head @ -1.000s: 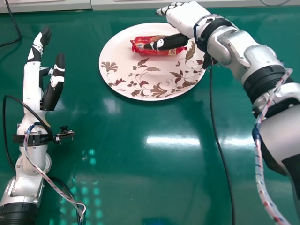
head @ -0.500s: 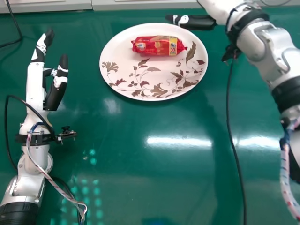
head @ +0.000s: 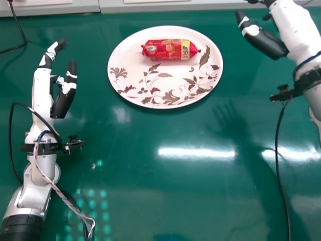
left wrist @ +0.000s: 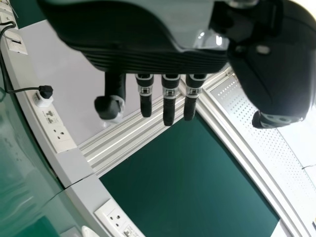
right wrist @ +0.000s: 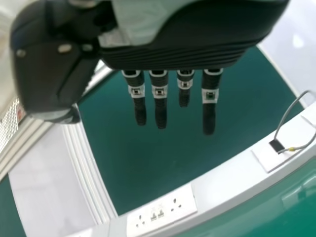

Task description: Pick up biscuit and place it in the plate

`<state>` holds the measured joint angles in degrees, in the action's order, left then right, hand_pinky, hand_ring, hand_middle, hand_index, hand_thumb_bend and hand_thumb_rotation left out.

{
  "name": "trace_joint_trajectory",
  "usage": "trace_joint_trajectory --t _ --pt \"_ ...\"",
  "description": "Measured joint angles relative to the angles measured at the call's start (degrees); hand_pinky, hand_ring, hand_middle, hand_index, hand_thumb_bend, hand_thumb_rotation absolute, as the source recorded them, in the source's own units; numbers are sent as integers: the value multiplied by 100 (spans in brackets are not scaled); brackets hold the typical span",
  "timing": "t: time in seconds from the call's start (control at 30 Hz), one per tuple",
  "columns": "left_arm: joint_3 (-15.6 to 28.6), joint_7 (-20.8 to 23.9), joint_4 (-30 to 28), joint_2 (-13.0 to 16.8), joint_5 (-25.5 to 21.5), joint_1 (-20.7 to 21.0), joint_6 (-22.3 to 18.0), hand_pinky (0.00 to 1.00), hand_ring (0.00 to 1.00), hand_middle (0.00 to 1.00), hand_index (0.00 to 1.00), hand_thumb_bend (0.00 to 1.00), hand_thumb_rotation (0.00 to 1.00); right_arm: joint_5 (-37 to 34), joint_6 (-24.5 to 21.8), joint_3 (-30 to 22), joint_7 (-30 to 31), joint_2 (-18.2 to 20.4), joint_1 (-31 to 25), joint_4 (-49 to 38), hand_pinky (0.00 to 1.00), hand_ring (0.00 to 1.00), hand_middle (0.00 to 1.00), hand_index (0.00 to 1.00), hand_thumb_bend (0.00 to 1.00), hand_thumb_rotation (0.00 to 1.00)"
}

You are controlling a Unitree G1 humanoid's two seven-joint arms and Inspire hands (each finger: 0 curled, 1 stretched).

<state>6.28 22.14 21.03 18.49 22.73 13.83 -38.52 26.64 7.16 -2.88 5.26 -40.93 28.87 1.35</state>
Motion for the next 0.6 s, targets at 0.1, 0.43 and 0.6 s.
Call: trace_joint_trajectory --t 0.1,0.43,0.6 --pt "-41 48 92 -1 34 49 8 0 82 83 82 69 100 -119 -155 -314 -21 79 -593 -601 69 80 84 86 62 33" --pt "-210 177 414 -20 88 252 -58 0 53 65 59 84 99 -1078 -489 -1009 -48 1016 -2039 -1687 75 85 88 87 58 28" --pt "-269 177 475 -26 75 301 -32 0 44 58 51 86 100 -1090 -370 -1005 -165 1375 -2533 -1819 76 83 87 86 55 26"
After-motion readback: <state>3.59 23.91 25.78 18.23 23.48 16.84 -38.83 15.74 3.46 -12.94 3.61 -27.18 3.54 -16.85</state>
